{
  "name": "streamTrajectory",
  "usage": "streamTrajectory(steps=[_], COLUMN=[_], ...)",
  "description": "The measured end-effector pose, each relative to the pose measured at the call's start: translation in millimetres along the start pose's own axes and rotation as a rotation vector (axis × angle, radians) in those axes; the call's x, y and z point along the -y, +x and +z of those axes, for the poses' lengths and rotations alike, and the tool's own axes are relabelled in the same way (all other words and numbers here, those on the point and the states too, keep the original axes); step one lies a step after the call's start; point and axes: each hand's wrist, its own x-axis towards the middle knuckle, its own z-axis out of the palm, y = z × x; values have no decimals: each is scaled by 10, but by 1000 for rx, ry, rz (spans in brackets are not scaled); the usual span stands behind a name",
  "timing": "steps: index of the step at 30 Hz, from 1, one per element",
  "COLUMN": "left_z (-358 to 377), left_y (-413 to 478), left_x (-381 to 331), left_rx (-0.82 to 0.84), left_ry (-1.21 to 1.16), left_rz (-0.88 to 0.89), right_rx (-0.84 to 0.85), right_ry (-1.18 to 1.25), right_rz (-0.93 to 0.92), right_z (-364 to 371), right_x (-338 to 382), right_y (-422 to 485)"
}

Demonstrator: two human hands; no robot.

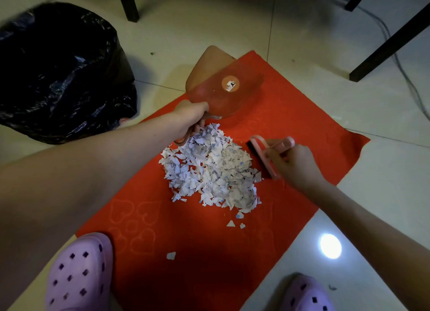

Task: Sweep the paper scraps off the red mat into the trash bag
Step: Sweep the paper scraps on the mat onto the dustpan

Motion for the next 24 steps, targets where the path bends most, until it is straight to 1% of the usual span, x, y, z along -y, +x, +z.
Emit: streamTrajectory(steps=[2, 5, 7, 9, 11, 14, 17, 19, 21, 24], left_z=[7, 4, -18, -53, -85, -111, -113, -108, -95, -75], left_y=[5, -20, -34, -40, -41, -51, -75, -99, -122, -143], left_x=[2, -20, -49, -71, -80, -68, -51, -56, -71, -88], left_rx=[-4, -5, -14, -30, -44, -53, -42, -36, -36, -17], left_ry=[0, 0, -5, -2, 2, -6, -16, -8, -4, 2], left_rz=[-7, -5, 2, 7, 7, 2, -2, -3, 0, 9], right_rx=[-99, -264, -290, -254, -132, 185, 492, 649, 733, 767], right_ry=[162, 189, 209, 213, 252, 371, 368, 328, 236, 43], right_rz=[-89, -168, -224, -320, -385, -397, -478, -552, -595, -746], right_z=[-29, -129, -183, -181, -105, 108, 472, 734, 930, 1070], right_x=[100, 205, 271, 331, 388, 505, 616, 686, 731, 760], right_y=[-50, -67, -101, -164, -234, -355, -536, -684, -808, -898])
